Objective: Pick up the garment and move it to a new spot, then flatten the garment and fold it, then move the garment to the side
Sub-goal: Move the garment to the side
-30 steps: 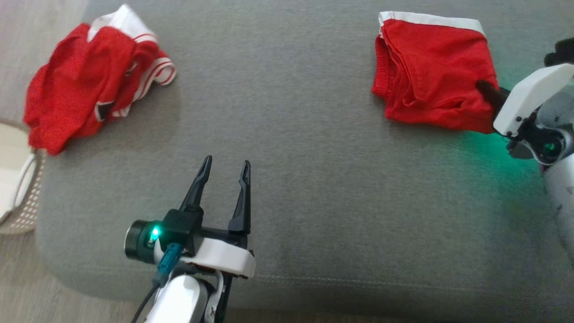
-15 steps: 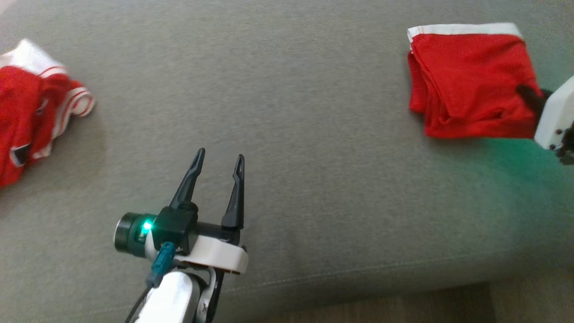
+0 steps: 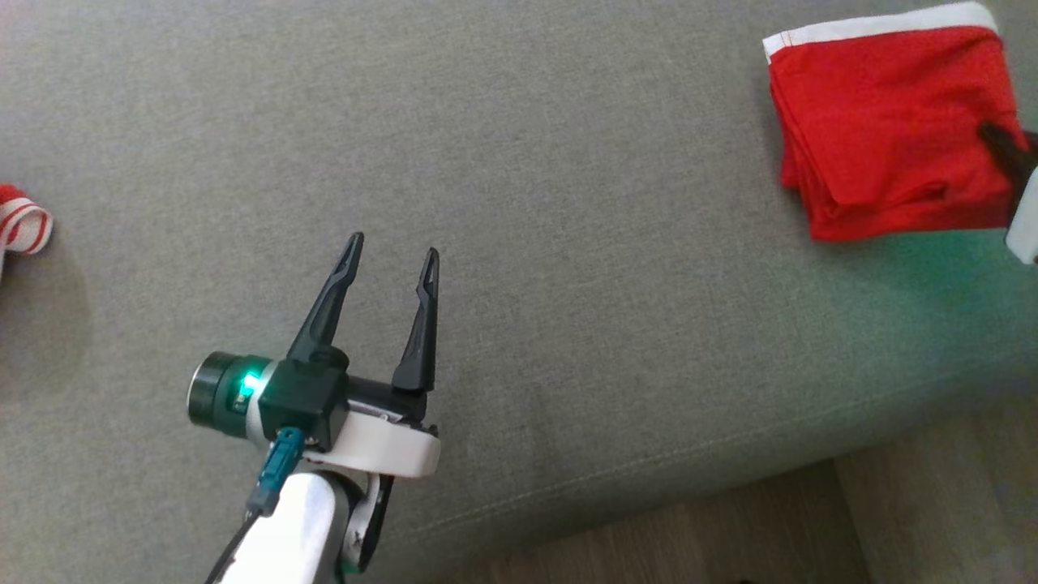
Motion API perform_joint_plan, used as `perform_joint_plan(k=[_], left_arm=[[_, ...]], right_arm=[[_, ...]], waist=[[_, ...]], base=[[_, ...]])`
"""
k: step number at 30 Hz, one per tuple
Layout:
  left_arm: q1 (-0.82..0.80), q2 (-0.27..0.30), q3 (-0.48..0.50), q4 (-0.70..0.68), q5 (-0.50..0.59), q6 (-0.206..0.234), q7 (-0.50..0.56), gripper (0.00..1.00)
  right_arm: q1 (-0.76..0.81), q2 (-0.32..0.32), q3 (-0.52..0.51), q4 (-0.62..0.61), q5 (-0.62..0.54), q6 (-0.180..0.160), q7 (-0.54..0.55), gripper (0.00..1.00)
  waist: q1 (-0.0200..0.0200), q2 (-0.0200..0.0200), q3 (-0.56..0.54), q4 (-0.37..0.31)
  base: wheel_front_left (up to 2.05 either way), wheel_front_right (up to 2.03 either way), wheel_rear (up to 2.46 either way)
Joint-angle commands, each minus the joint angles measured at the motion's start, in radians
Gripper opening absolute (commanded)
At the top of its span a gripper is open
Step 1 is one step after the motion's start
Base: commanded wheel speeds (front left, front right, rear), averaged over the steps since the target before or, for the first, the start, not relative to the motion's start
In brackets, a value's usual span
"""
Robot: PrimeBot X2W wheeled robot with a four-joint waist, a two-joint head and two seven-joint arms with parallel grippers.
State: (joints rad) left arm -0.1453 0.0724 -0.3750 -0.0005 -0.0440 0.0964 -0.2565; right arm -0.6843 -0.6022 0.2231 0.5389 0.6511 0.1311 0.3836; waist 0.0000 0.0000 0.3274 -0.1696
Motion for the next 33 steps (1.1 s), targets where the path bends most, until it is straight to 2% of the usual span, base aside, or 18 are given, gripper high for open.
perform_joint_plan(k=[1, 6, 12, 13, 14, 15, 18, 19, 21, 28, 33], left_arm=[[-0.028, 0.013, 0.029, -0.04, 0.01, 0.0, -0.005, 1.0], [-0.031, 0.018, 0.032, -0.05, 0.013, 0.002, -0.005, 1.0], [-0.03, 0.029, 0.027, -0.049, 0.023, 0.002, -0.005, 1.0], [-0.031, 0.028, 0.025, -0.048, 0.023, 0.003, -0.005, 1.0], [-0.031, 0.028, 0.024, -0.047, 0.023, 0.003, -0.005, 1.0], [-0.032, 0.027, 0.022, -0.046, 0.022, 0.003, -0.005, 1.0], [-0.029, 0.024, 0.02, -0.042, 0.017, 0.005, -0.005, 1.0], [-0.024, 0.021, 0.022, -0.04, 0.011, 0.009, -0.005, 1.0], [-0.018, 0.018, 0.025, -0.04, 0.004, 0.015, -0.005, 1.0], [0.021, 0.002, 0.048, -0.029, -0.037, 0.042, -0.005, 1.0], [0.052, -0.007, 0.069, -0.003, -0.073, 0.059, -0.005, 1.0]], right_arm=[[0.005, -0.03, -0.01, -0.036, -0.031, 0.0, -0.019, 0.0], [0.002, -0.025, -0.046, -0.045, -0.131, 0.0, -0.058, 0.0], [0.004, 0.015, -0.115, -0.041, -0.264, 0.0, -0.086, 0.0], [0.004, 0.024, -0.136, -0.034, -0.288, 0.0, -0.09, 0.12], [0.003, 0.033, -0.16, -0.026, -0.315, 0.0, -0.096, 0.76], [0.003, 0.039, -0.18, -0.02, -0.348, 0.0, -0.105, 1.0], [0.01, 0.064, -0.235, -0.009, -0.445, 0.0, -0.122, 1.0], [0.018, 0.088, -0.272, -0.022, -0.502, 0.0, -0.141, 1.0], [0.034, 0.126, -0.29, -0.056, -0.541, 0.0, -0.165, 1.0], [0.185, 0.313, -0.263, -0.221, -0.542, 0.0, -0.334, 1.0], [0.323, 0.438, -0.216, -0.25, -0.57, 0.0, -0.533, 1.0]], waist=[[0.0, 0.0, 0.007, -0.005], [0.0, 0.0, 0.018, -0.01], [0.0, 0.0, 0.024, -0.012], [0.0, 0.0, 0.023, -0.012], [0.0, 0.0, 0.022, -0.01], [0.0, 0.0, 0.02, -0.008], [0.0, 0.0, 0.007, -0.003], [0.0, 0.0, -0.005, 0.002], [0.0, 0.0, -0.02, 0.009], [0.0, 0.0, -0.1, 0.054], [0.0, 0.0, -0.154, 0.102]], base=[[0.0, 0.0, 0.0], [0.0, 0.0, 0.0], [0.0, 0.0, 0.0], [0.0, 0.0, 0.0], [0.0, 0.0, 0.0], [0.0, 0.0, 0.0], [0.0, 0.0, 0.0], [0.0, 0.0, 0.0], [0.0, 0.0, 0.0], [0.0, 0.0, 0.0], [0.0, 0.0, 0.0]])
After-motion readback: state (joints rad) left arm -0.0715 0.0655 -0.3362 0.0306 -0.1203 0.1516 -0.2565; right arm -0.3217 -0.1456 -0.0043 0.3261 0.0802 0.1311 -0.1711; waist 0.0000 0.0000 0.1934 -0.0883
